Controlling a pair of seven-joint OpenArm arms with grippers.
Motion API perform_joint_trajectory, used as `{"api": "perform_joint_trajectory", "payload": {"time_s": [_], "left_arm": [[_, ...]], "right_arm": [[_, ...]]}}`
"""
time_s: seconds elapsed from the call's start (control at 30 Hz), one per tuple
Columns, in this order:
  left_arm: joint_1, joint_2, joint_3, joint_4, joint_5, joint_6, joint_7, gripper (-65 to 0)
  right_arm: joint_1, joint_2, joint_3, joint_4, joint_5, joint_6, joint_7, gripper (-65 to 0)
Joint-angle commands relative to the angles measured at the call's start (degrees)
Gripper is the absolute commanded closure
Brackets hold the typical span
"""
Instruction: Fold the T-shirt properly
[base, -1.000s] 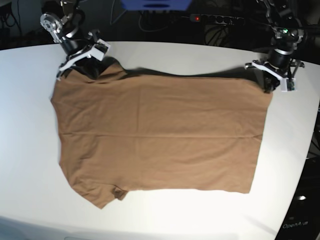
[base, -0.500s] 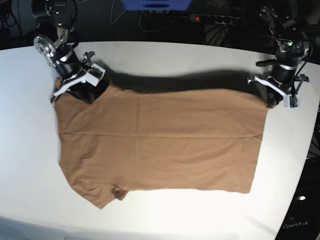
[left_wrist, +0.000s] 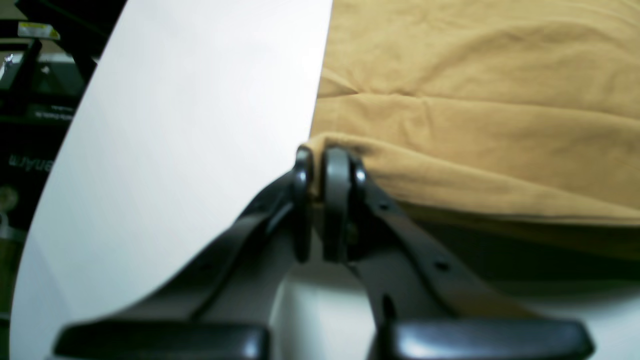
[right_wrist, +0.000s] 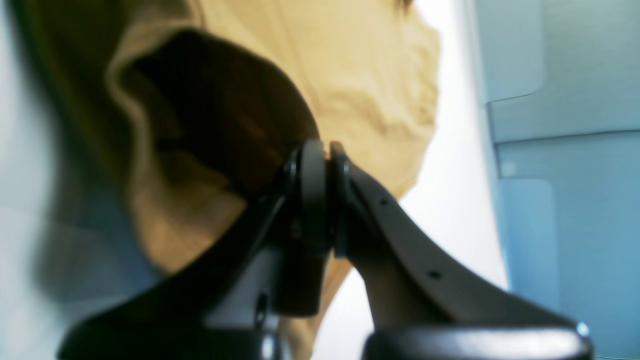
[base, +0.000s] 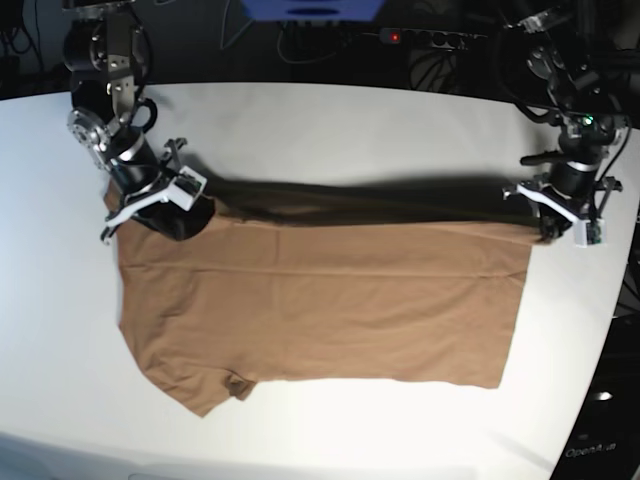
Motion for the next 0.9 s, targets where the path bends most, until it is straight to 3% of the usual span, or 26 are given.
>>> {"api": "perform_joint_trajectory", "payload": {"time_s": [0.0,0.47,0.87], "left_arm": [[-1.12,-0.58,-0.03,0.61,-0.51,0.07,-1.57,-3.6],[-7.09,-0.49,6.12,-4.84,-0.51,0.5,-1.75,-3.6],[-12.28,-2.16,5.86,-9.59,-0.51,0.59,-1.93,-3.6]], "right_arm": [[0.99,0.54,0.2,0.37,0.23,-1.2,0.7,-0.6],[7.15,0.45,-0.15,-5.34,0.32,-1.2,2.2,-0.6],[11.81,0.45,-0.15,-8.33,0.32,-1.2,2.81,-0.6]]}}
